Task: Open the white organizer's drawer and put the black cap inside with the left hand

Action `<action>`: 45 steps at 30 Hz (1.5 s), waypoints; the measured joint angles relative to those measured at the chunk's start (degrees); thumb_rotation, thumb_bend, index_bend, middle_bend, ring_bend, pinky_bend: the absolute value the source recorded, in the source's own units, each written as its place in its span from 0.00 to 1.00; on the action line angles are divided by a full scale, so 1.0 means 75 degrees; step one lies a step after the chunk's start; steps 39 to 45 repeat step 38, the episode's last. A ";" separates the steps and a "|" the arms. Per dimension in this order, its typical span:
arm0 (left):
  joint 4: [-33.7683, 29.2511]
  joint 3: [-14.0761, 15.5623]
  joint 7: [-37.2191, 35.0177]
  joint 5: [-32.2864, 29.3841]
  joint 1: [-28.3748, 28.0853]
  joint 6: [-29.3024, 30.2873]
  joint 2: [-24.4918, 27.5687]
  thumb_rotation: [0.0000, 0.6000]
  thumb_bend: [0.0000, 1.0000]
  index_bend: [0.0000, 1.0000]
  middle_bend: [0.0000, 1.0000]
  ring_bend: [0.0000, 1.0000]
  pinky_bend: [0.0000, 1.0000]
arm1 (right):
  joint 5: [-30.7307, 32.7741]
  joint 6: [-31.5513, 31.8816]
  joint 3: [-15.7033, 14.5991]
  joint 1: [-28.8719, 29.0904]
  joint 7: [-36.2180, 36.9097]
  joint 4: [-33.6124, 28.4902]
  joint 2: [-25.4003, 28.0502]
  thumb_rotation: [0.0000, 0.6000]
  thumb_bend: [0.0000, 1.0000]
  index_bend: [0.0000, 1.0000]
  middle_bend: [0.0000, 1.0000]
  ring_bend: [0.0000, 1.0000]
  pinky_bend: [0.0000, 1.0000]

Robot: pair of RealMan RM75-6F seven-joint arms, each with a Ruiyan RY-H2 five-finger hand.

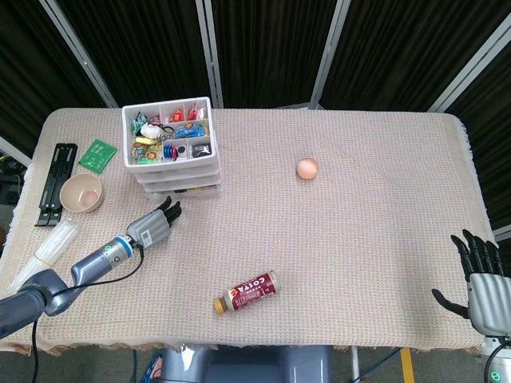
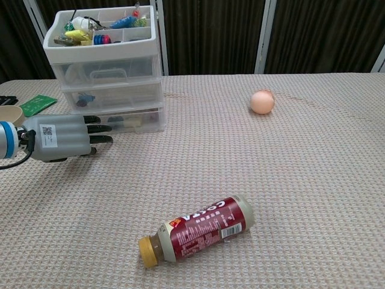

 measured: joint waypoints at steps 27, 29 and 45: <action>-0.2231 -0.0177 -0.0780 -0.0245 0.1504 0.3127 0.0992 1.00 0.28 0.13 0.00 0.00 0.01 | 0.0009 0.0015 0.0006 -0.0008 -0.0072 0.0009 -0.0004 1.00 0.07 0.09 0.00 0.00 0.00; -0.2798 -0.0275 -0.1032 -0.0402 0.1922 0.3848 0.1239 1.00 0.19 0.08 0.00 0.00 0.00 | 0.0022 0.0014 0.0012 -0.0007 -0.0101 0.0004 -0.0015 1.00 0.07 0.09 0.00 0.00 0.00; -0.5277 -0.0281 -0.2330 -0.1166 0.3764 0.5597 0.2398 1.00 0.05 0.00 0.00 0.00 0.00 | -0.0025 0.0017 0.0002 0.0009 -0.0245 0.0034 -0.0040 1.00 0.07 0.08 0.00 0.00 0.00</action>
